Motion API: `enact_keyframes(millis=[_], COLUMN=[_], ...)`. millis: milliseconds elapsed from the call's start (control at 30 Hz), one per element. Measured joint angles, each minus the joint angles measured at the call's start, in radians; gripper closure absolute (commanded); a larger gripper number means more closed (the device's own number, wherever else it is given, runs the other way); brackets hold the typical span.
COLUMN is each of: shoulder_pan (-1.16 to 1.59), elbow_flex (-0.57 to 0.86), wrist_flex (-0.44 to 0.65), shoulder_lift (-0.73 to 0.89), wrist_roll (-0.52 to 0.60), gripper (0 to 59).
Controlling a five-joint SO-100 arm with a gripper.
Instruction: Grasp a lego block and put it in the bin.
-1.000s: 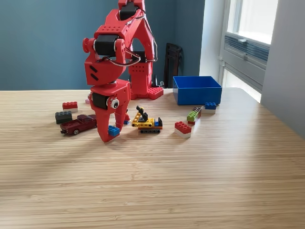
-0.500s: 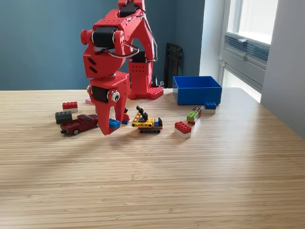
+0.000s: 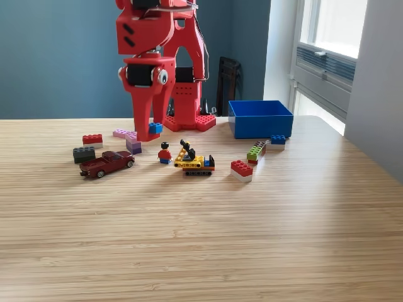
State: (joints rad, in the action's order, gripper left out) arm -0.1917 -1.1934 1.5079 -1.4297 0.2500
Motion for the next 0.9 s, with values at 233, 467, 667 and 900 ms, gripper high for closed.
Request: enact_keyframes(millis=[233,467,667,900], shoulder_pan=[0.181,0.442,0.655,0.874], elbow_flex=[-0.041,-0.123,-0.201,-0.238], wrist_flex=[0.049,0.055,0.055,0.080], shoulder_lift=[-0.186,-0.245,-0.245,-0.256], wrist_roll=[-0.063,-0.063,-0.040,-0.011], gripper=[58.6,58.6,58.6,58.6])
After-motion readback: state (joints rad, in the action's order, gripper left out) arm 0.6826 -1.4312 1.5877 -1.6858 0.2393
